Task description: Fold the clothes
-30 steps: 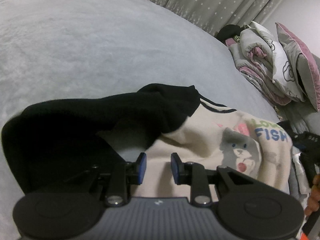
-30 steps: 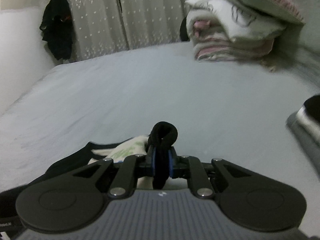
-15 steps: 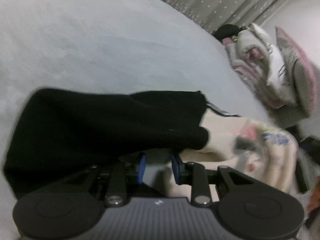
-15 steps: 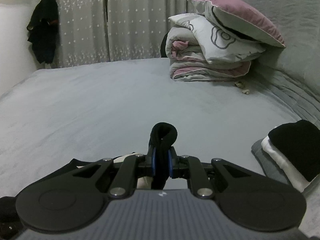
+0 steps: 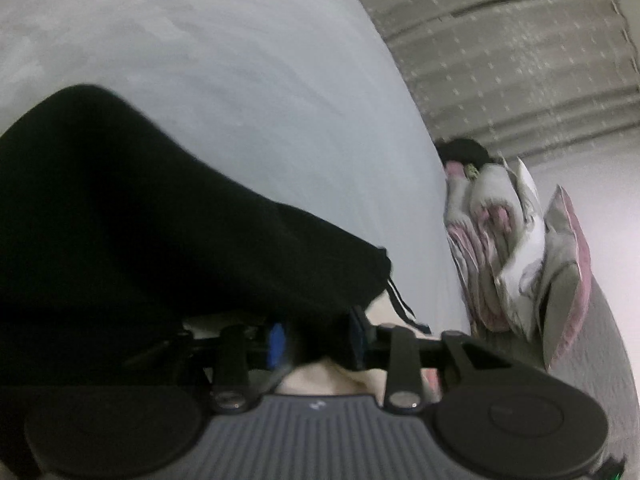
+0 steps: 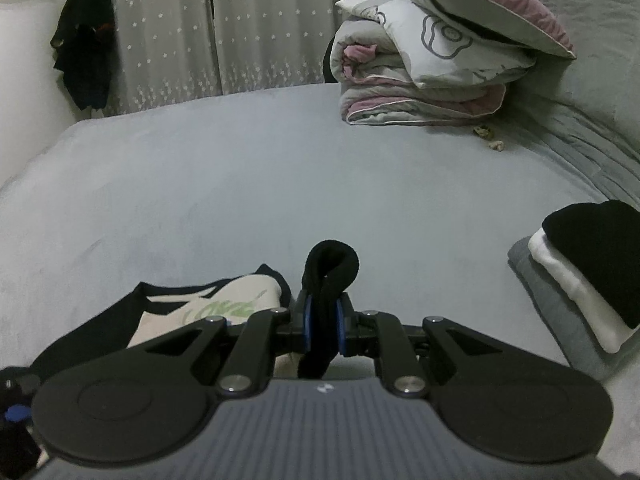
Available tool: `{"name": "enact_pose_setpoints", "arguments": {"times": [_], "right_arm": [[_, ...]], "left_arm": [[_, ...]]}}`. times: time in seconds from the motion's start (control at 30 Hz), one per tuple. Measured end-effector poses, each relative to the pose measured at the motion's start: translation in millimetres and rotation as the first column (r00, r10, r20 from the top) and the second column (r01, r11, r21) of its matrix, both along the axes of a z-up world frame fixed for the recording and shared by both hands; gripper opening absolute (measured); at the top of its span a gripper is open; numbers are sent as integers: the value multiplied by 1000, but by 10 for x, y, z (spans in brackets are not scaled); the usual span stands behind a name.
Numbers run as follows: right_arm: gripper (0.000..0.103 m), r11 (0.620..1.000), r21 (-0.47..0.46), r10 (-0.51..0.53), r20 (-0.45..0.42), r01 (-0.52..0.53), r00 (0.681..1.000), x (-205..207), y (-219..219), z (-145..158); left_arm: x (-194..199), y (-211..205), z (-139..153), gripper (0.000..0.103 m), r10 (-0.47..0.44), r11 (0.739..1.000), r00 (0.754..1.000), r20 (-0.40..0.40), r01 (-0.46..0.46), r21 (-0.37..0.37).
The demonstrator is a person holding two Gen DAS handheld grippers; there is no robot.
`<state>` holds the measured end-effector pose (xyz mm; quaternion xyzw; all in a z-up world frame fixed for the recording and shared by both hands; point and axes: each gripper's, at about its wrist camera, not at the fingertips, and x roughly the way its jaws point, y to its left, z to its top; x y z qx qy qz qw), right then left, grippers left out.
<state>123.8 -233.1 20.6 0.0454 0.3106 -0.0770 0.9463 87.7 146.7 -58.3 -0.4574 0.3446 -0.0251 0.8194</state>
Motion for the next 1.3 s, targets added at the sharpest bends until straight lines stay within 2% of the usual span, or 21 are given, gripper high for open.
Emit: {"name": "enact_pose_setpoints", "arguments": {"times": [0.03, 0.1, 0.27, 0.43, 0.5, 0.57, 0.73, 0.77, 0.8, 0.87, 0.9, 0.93, 0.97, 1.13, 1.3], "right_arm": [[14, 1000, -4, 4, -3, -4, 1000, 0, 2, -10], [14, 1000, -11, 7, -1, -7, 1000, 3, -4, -22], [14, 999, -46, -25, 28, 26, 999, 38, -89, 57], [13, 993, -49, -104, 68, 108, 992, 91, -342, 227], [13, 992, -35, -118, 77, 121, 990, 119, -404, 261], [13, 992, -32, -121, 82, 124, 989, 150, -428, 280], [15, 998, -29, -56, 69, 58, 996, 226, -306, 205], [17, 999, -15, -42, 68, 43, 997, 228, -297, 195], [18, 1000, 3, -29, 66, 29, 997, 224, -295, 189], [31, 999, 27, -24, 62, 22, 998, 205, -313, 186], [38, 999, 33, -25, 64, 23, 998, 184, -324, 189], [50, 999, 34, -26, 69, 24, 997, 154, -335, 194], [52, 999, 35, -26, 74, 23, 997, 125, -348, 200], [52, 998, 56, -10, 49, 7, 999, -23, -431, 172], [52, 996, 86, 6, 9, -6, 1000, -275, -450, 8]], "left_arm": [[-8, 30, 31, 12, 20, 1000, 1000, 8, -21, 17], [-25, 91, 93, 7, 61, 997, 998, 25, -62, 51], [-66, 243, 247, 6, 159, 977, 985, 73, -167, 132], [-108, 395, 402, 6, 250, 940, 960, 128, -272, 206], [-88, 464, 394, 6, 257, 945, 958, 125, -277, 175], [-25, 405, 383, 6, 235, 950, 965, 115, -253, 181], [59, 261, 314, 9, 156, 968, 983, 99, -172, 182], [80, 243, 311, 13, 141, 972, 986, 92, -156, 176], [95, 224, 311, 24, 118, 976, 989, 87, -131, 171], [26, 225, 275, 38, 82, 981, 993, 84, -95, 169], [22, 195, 284, 40, 62, 981, 995, 84, -76, 176], [21, 162, 296, 42, 41, 981, 996, 84, -56, 183], [14, 129, 297, 43, 20, 982, 997, 80, -34, 187], [-3, -60, 266, 47, -109, 973, 994, 26, 101, 209], [-101, -246, 197, 47, -208, 944, 978, -20, 206, 258]]}}
